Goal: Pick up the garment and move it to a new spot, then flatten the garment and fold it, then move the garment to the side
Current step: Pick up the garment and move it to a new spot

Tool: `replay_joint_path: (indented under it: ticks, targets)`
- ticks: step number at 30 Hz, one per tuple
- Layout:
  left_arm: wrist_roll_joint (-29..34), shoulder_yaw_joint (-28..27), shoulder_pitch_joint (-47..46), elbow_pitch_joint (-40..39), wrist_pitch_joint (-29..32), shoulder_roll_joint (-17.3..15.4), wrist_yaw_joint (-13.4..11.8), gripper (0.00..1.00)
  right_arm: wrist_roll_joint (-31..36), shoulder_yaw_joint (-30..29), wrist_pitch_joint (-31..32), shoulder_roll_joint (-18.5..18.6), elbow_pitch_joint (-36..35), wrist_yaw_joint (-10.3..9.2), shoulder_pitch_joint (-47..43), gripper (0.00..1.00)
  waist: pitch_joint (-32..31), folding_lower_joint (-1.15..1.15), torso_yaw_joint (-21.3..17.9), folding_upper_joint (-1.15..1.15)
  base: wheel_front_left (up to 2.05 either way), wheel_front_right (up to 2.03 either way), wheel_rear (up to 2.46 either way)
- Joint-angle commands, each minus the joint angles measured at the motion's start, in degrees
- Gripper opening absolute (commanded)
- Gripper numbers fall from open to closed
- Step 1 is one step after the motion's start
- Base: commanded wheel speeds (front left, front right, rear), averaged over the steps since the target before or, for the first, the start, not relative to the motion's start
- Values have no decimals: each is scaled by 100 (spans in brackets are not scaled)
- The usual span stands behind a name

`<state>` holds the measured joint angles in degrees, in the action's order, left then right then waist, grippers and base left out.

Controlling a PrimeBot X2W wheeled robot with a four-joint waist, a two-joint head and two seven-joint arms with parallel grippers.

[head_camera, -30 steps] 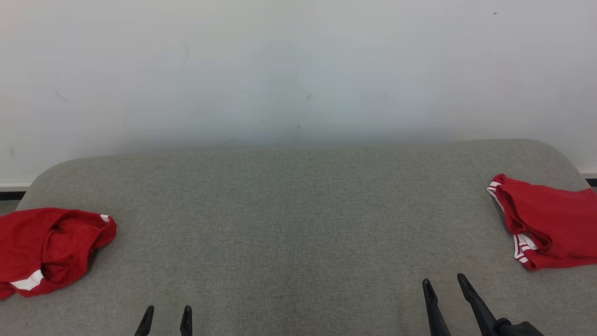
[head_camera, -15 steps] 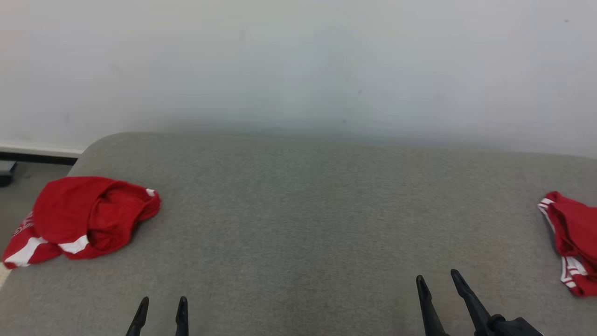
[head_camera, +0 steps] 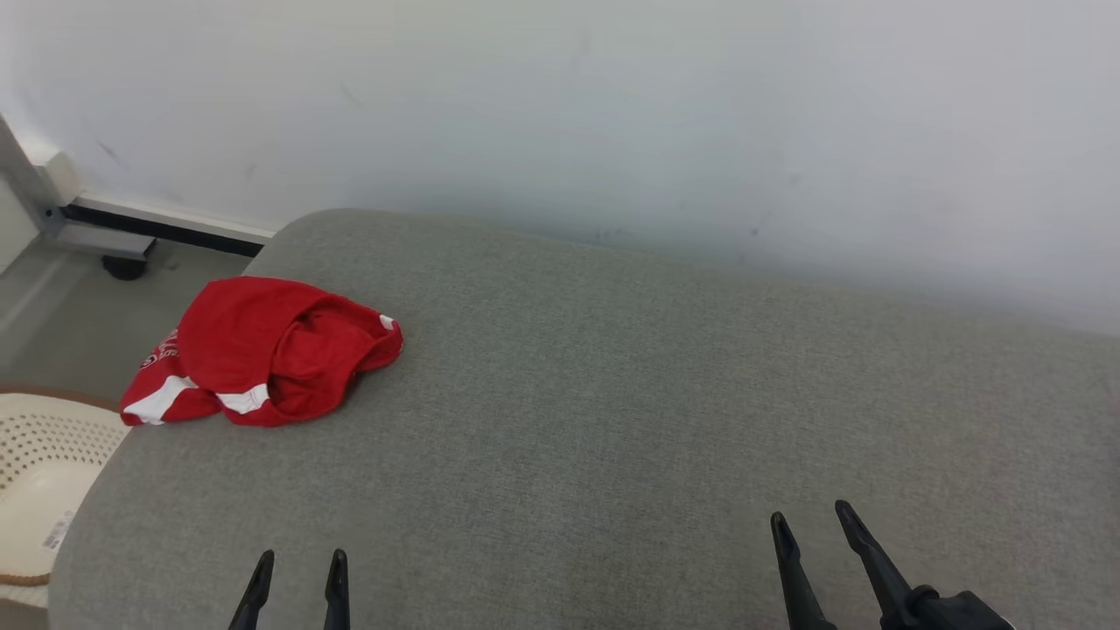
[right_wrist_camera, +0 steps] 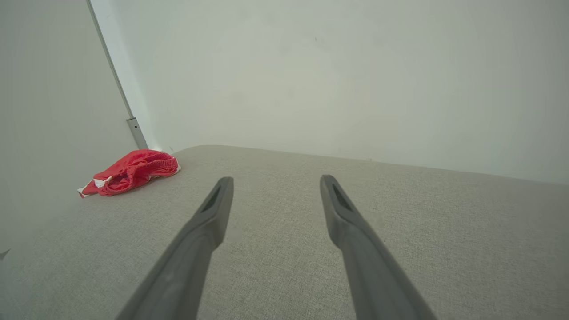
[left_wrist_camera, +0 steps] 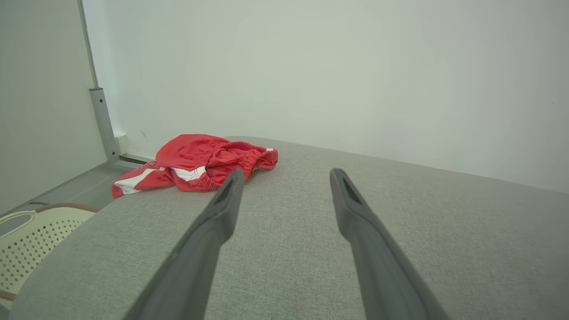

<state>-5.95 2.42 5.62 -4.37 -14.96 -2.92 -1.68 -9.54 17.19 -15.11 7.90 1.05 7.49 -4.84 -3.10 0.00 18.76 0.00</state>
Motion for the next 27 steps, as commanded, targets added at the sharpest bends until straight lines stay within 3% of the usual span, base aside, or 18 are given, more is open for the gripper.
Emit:
replay_joint_path:
  ticks: [1, 12, 27]
  targets:
    - [42, -21, -41, -33, -26, 3, -36, 100, -11, -2, -5, -14, -4, 0, 62, 100, 33, 0, 239, 0, 0, 0, 0]
    - [-47, -19, -85, -95, -26, 3, -107, 100, -24, 23, -6, 52, 14, 0, 56, 100, 96, 0, 615, 0, 0, 0, 0]
    - [-177, -31, -257, -35, -26, 3, -169, 100, -32, 64, -5, 153, 27, 0, 119, 100, 300, 0, 603, 0, 0, 0, 0]
